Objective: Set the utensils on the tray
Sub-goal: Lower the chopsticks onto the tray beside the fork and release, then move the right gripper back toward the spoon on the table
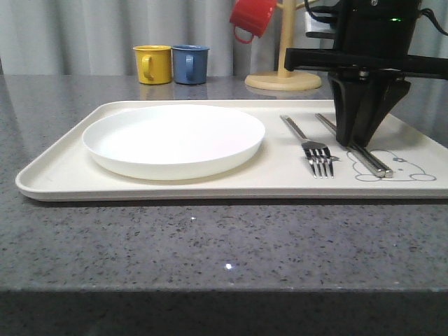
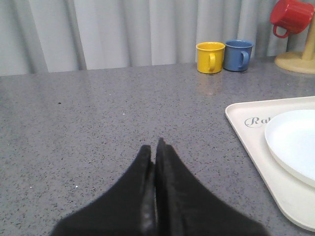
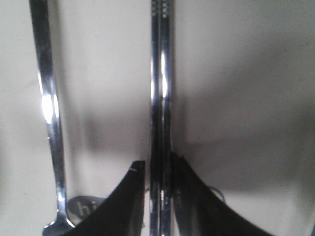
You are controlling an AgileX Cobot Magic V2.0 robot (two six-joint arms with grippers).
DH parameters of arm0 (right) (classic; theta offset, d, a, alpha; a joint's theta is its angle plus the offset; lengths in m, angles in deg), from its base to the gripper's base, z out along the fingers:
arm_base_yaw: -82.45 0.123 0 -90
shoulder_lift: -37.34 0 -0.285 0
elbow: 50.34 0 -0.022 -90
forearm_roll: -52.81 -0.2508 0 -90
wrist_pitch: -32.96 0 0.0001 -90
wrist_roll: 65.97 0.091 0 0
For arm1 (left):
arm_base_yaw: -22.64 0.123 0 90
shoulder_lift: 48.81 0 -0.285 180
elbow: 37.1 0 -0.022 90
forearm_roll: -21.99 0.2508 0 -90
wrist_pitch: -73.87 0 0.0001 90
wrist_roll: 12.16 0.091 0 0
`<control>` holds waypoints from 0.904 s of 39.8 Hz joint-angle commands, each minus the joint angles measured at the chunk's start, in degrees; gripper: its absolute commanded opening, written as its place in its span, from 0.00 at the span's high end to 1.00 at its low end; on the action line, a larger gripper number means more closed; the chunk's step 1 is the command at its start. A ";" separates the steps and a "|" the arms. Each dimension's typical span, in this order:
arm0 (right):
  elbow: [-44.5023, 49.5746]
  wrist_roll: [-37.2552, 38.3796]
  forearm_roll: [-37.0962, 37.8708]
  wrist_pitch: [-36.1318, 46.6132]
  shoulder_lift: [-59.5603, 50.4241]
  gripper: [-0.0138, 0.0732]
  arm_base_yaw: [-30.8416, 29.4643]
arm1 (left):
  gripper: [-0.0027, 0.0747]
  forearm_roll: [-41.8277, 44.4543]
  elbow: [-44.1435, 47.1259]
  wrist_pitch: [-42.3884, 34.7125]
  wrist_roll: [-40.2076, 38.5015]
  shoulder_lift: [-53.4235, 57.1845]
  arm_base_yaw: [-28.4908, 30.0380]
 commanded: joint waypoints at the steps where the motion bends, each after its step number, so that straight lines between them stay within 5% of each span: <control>1: -3.43 -0.09 0.52 -5.76 -2.48 0.52 -0.16 | 0.99 -0.13 -1.49 -4.63 -0.18 -0.58 0.12; 9: -9.18 -1.84 2.13 -5.80 -4.59 0.38 -0.88 | 0.99 -0.13 -1.49 -4.63 -0.18 -0.58 0.12; 17: -10.92 -7.11 5.99 -5.91 -7.26 0.36 -4.55 | 0.99 -0.13 -1.49 -4.63 -0.18 -0.58 0.12; 36: -9.89 -20.09 6.95 -5.88 -10.39 0.37 -24.85 | 0.99 -0.13 -1.49 -4.63 -0.18 -0.58 0.12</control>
